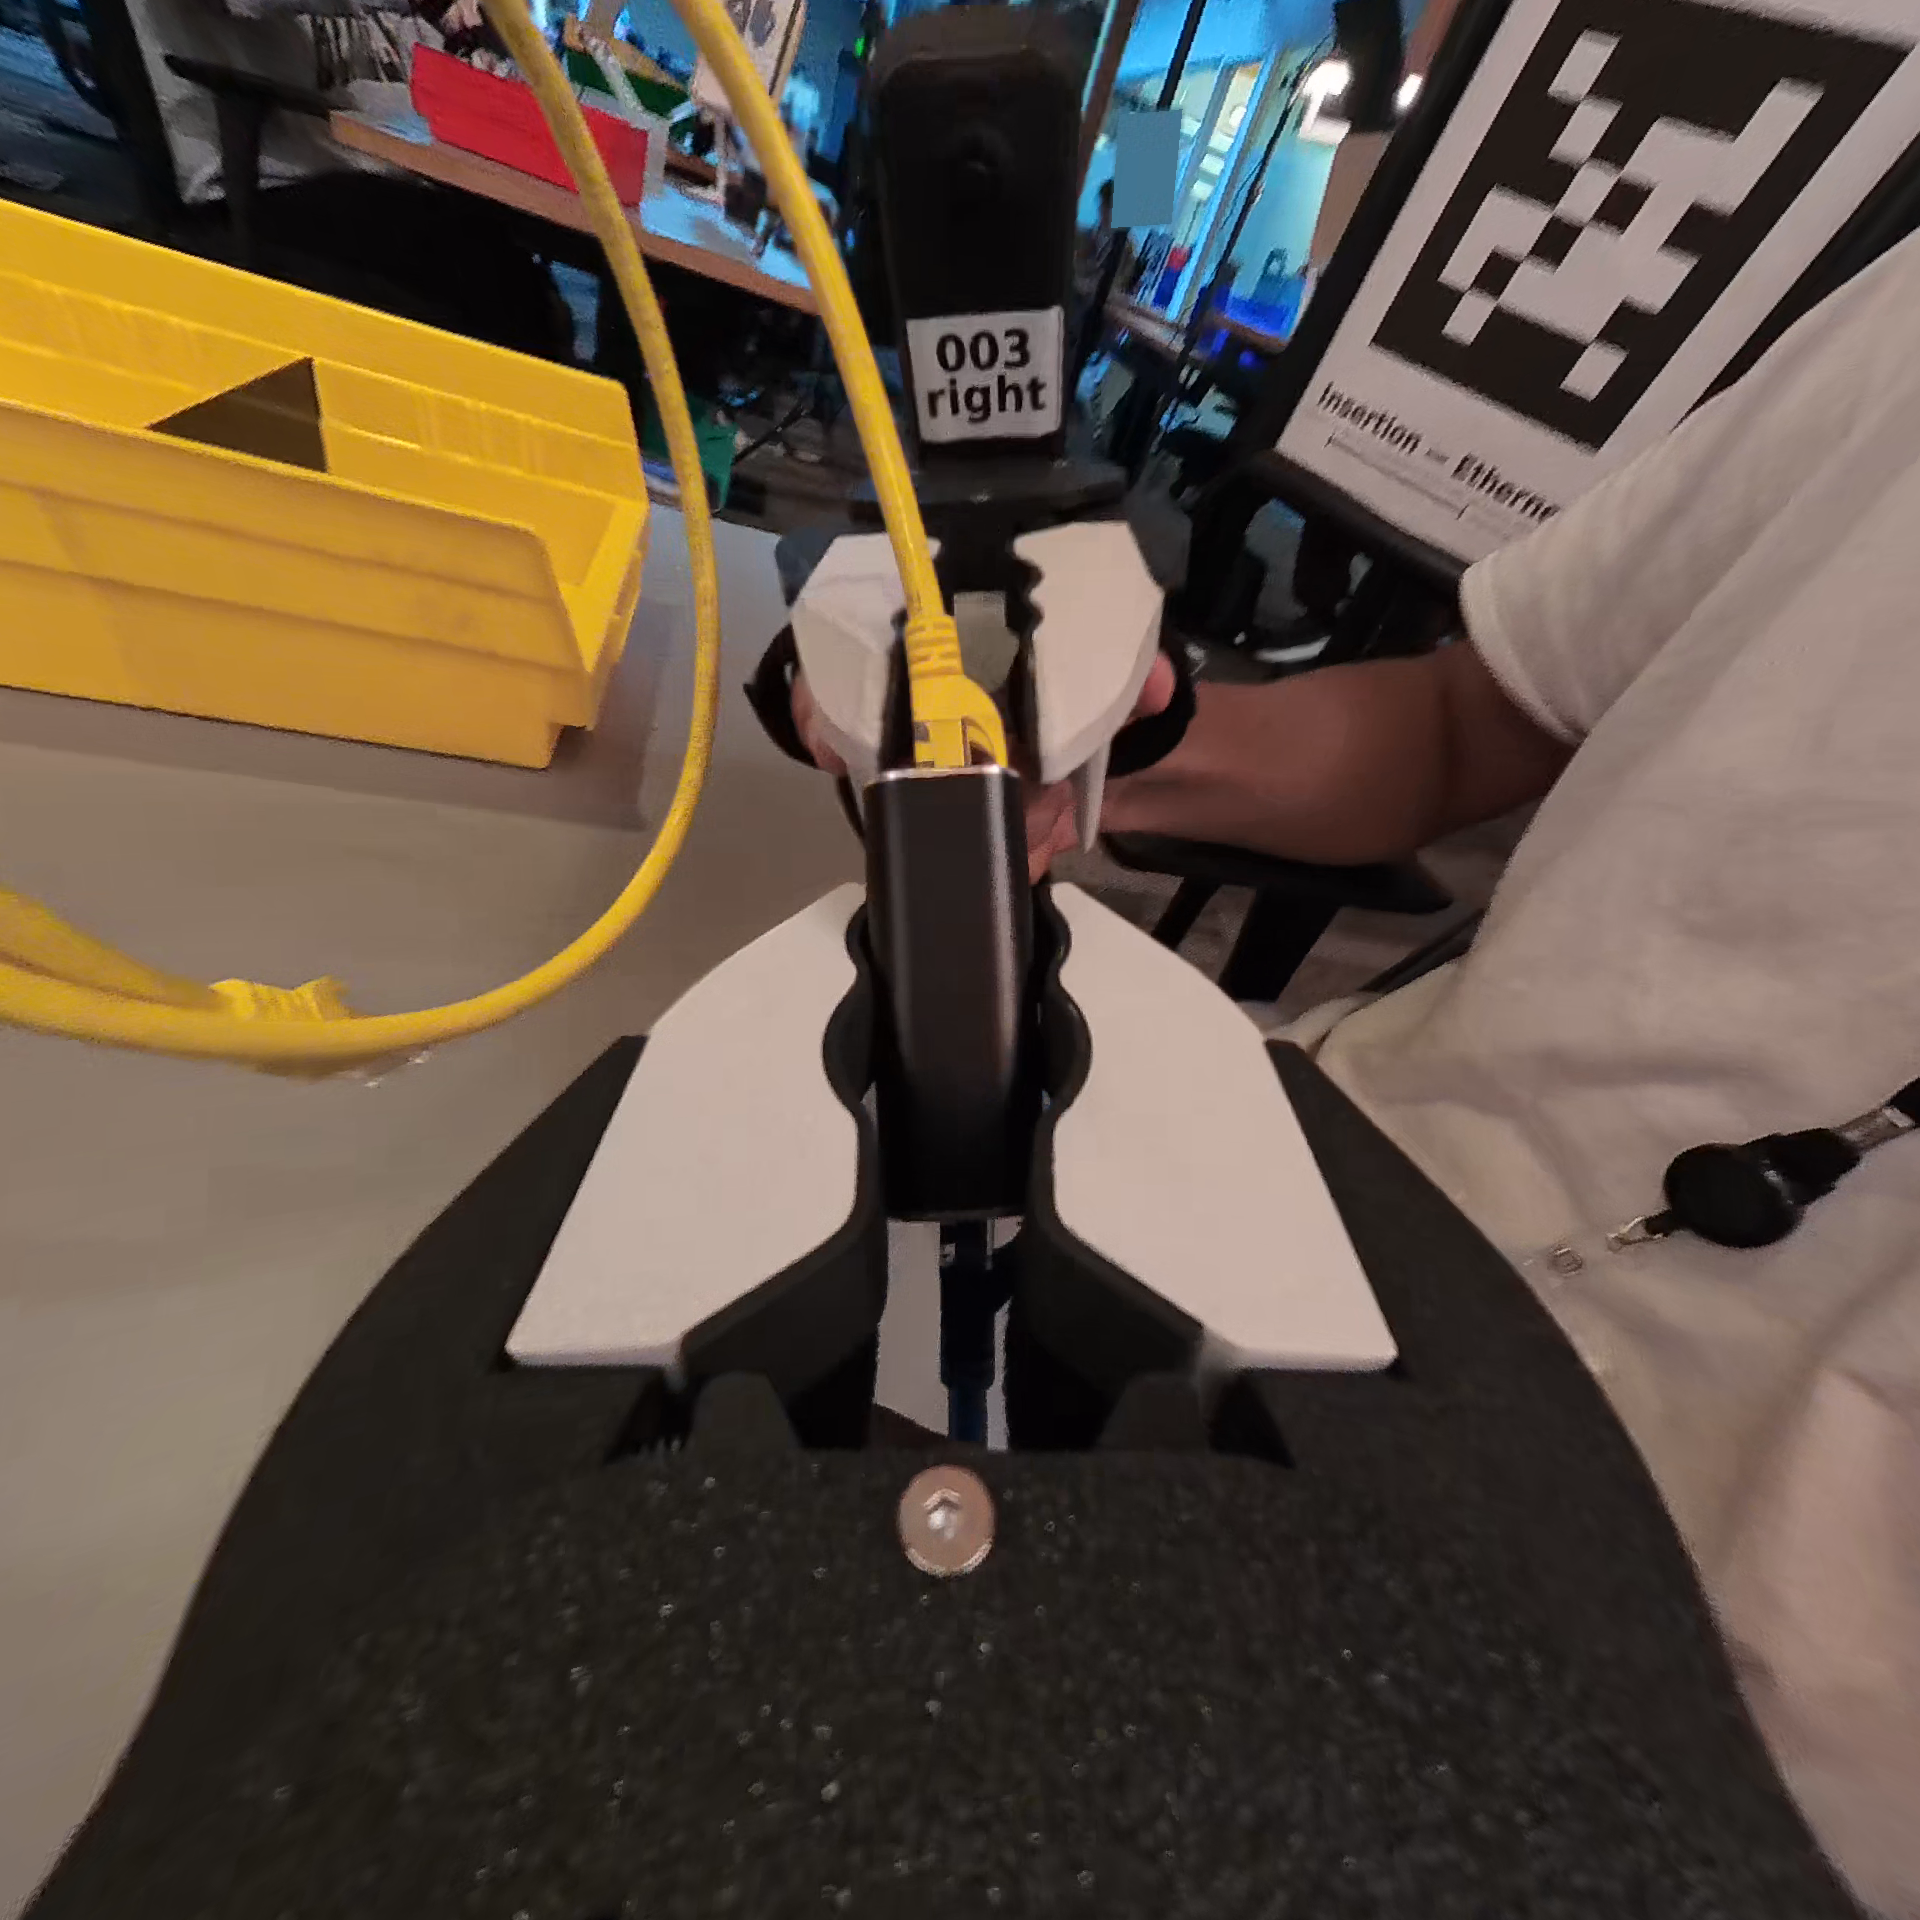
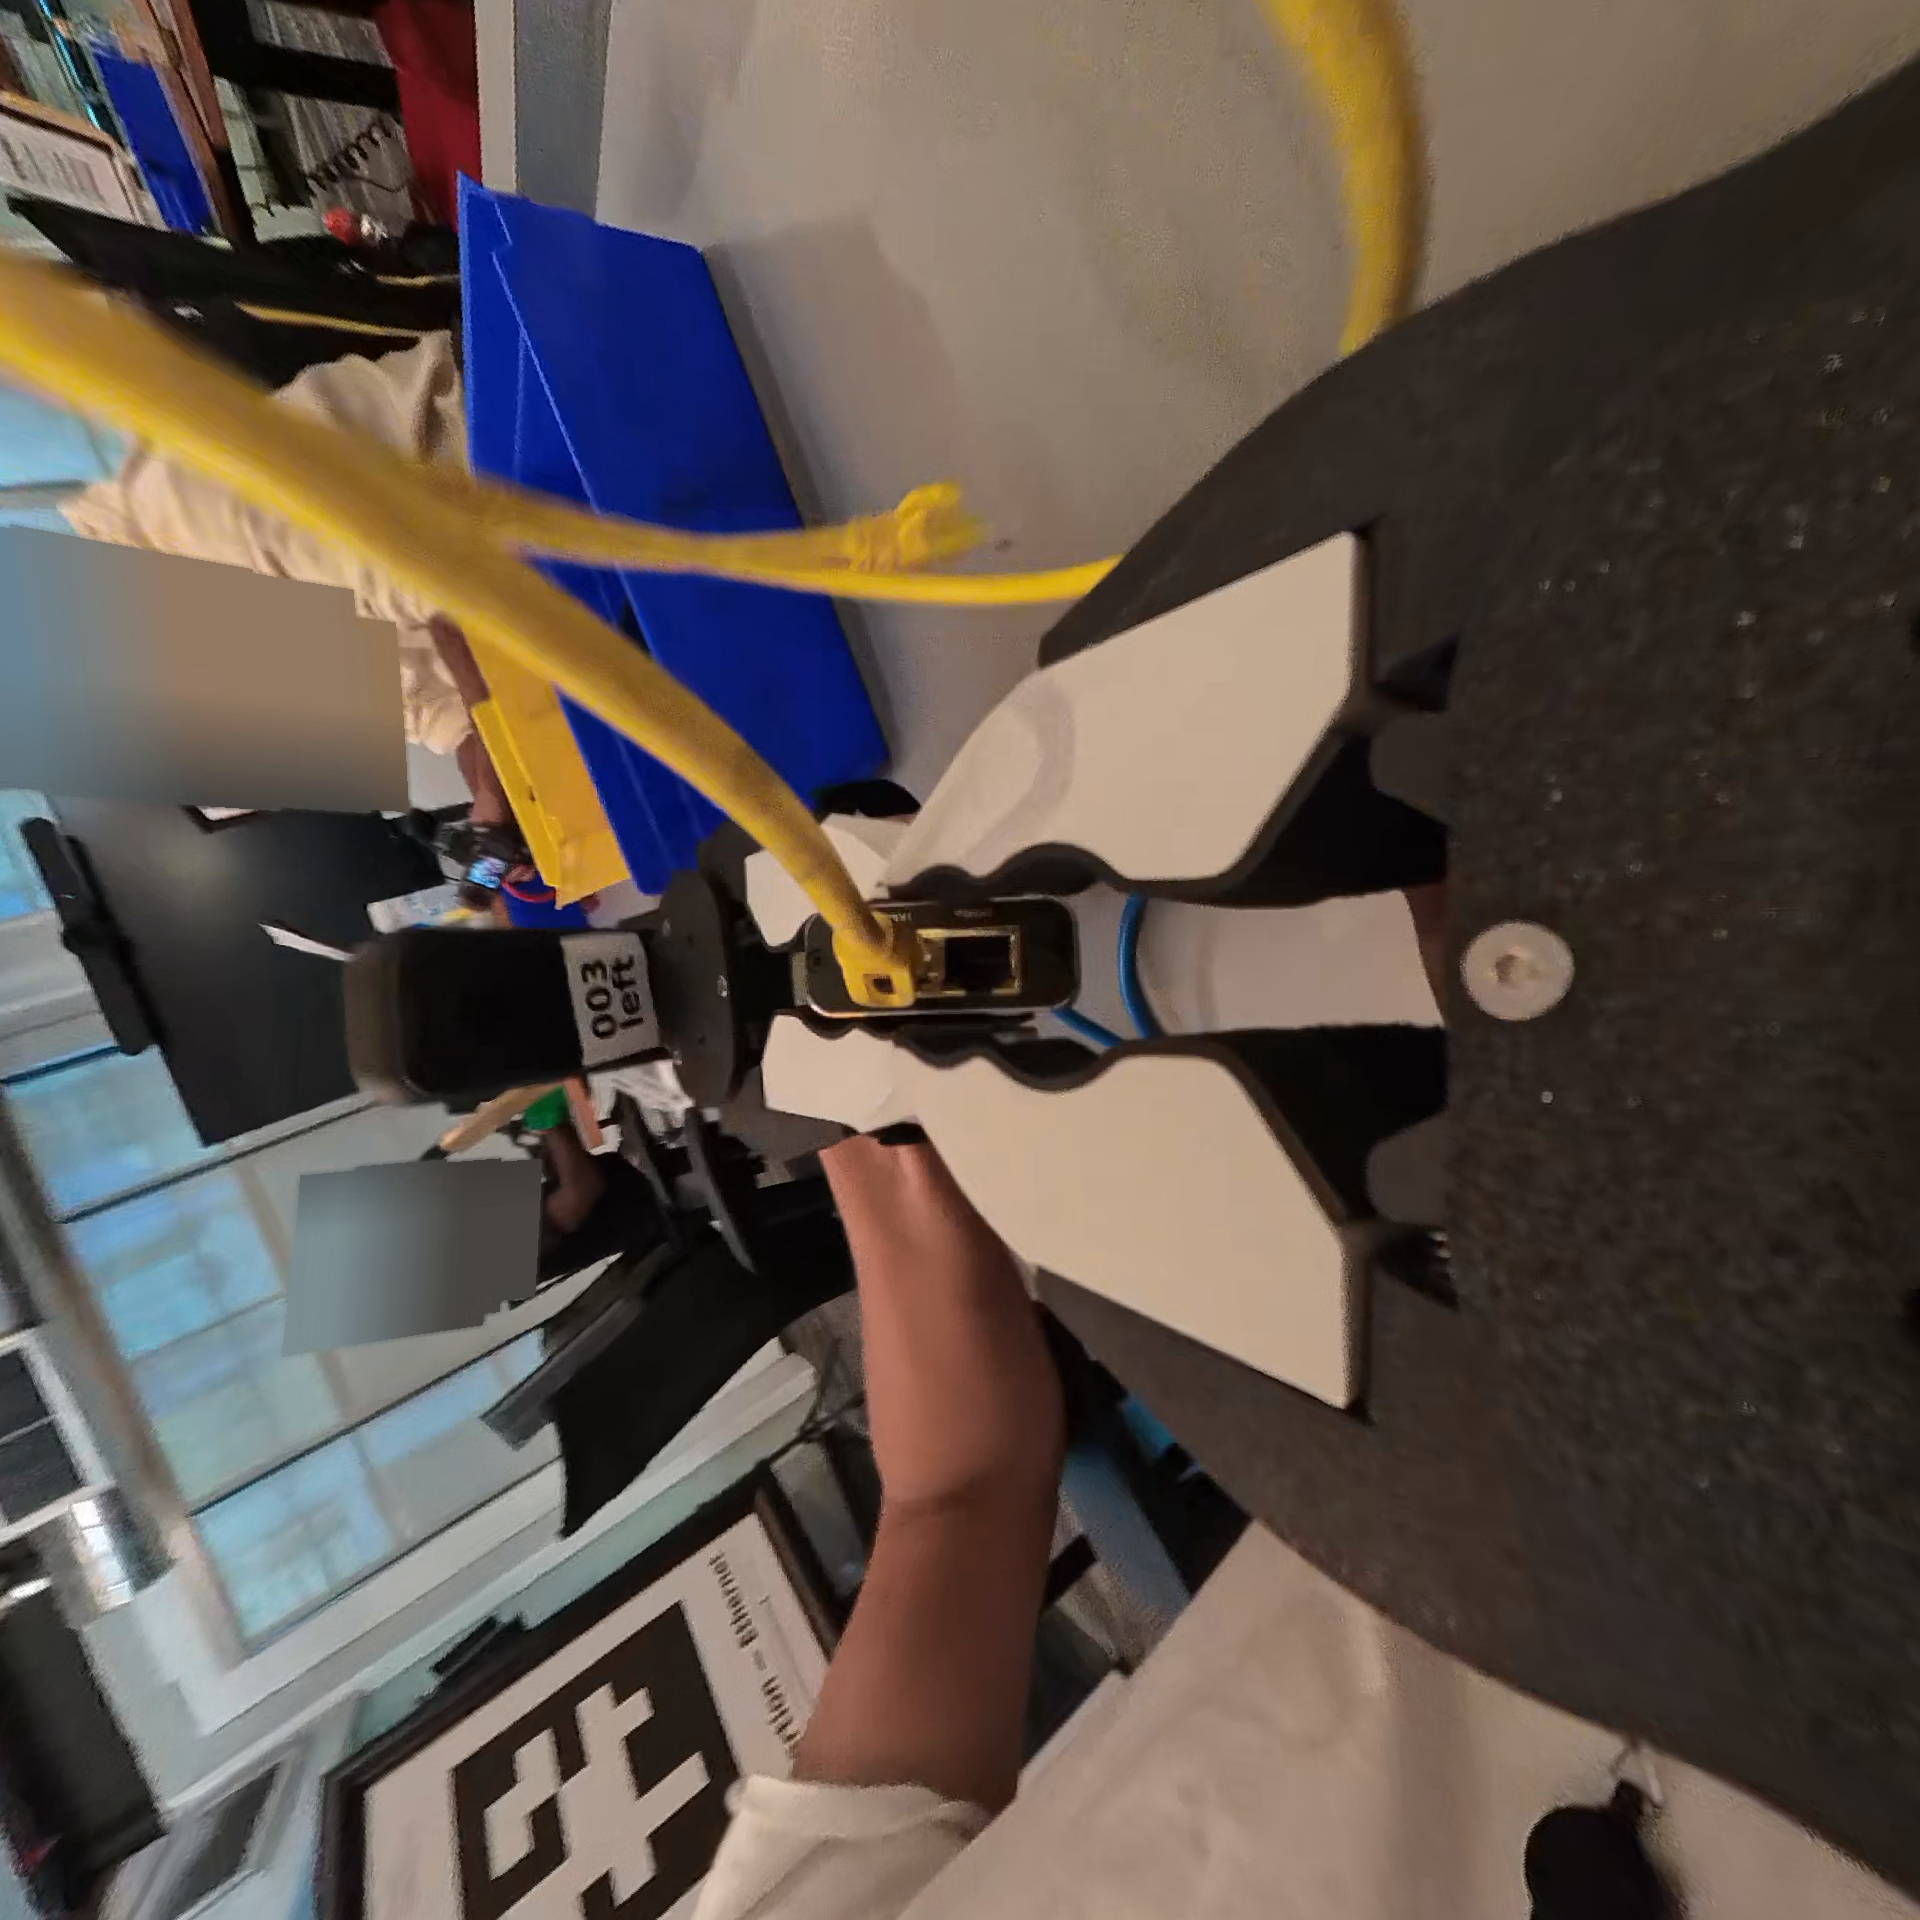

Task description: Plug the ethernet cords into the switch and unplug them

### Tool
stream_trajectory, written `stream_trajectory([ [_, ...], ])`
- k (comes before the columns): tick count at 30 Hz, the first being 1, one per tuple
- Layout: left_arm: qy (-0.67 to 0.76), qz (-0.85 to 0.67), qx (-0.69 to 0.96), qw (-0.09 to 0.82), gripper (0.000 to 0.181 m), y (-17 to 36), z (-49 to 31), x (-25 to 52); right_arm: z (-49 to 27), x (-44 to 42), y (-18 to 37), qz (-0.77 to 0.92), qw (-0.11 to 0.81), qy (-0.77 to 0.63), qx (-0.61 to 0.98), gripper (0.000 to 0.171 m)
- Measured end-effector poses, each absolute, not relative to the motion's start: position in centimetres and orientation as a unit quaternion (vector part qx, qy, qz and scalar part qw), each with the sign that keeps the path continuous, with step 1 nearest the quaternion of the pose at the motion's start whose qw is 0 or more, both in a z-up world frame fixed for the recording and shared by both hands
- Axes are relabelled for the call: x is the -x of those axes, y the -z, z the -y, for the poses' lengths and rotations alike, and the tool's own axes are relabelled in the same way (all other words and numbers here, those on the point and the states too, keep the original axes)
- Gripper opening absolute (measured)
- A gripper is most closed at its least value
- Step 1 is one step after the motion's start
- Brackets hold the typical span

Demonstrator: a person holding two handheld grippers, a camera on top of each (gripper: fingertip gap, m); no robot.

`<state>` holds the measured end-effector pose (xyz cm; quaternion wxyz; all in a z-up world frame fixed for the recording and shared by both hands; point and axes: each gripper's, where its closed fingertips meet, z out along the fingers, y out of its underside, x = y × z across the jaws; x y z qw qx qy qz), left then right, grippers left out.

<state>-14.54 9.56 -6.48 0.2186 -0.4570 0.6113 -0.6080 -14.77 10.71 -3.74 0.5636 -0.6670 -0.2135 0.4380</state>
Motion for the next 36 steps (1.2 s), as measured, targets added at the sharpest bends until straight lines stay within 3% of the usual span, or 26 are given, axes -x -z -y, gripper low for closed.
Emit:
stream_trajectory([
  [3, 0.631, -0.595, 0.455, 0.203, 0.026, 6.2, -9.5, 14.5, -10.8, 14.7, 3.7, 0.222, 0.569, -0.428, 0.666, 0.013],
  [36, 0.628, -0.607, 0.458, 0.165, 0.026, 7.6, -8.6, 14.6, -10.3, 14.8, 4.7, 0.243, 0.537, -0.440, 0.678, 0.016],
])
